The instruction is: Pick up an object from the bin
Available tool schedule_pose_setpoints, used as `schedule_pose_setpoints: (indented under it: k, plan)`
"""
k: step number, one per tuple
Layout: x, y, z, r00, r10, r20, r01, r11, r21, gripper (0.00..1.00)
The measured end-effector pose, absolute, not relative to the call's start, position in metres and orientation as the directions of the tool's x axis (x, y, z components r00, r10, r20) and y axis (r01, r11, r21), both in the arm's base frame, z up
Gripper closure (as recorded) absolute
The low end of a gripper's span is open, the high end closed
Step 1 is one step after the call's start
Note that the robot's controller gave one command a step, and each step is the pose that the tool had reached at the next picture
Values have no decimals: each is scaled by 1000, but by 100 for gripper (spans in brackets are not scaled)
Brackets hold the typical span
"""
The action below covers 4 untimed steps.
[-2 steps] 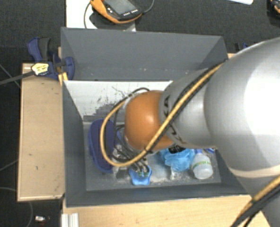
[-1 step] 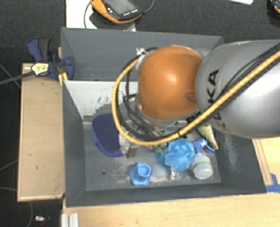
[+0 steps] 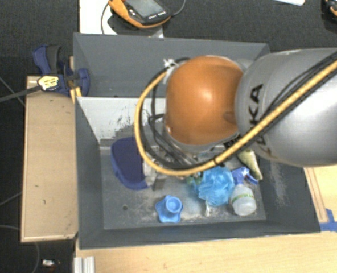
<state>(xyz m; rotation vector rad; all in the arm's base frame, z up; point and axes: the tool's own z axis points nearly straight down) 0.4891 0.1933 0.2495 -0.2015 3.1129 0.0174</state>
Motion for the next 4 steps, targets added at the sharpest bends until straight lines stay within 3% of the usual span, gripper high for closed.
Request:
schedule_pose_setpoints:
  k: [1, 2, 3, 4]
  plan:
    - [492, 201, 175, -989, -142, -30, -143, 990, 11, 100]
    - [497, 182, 124, -990, -140, -32, -141, 990, 11, 100]
    - [485, 188, 107, -990, -140, -32, -141, 990, 13, 100]
    - [488, 186, 104, -998, -57, -33, -58, 998, 17, 100]
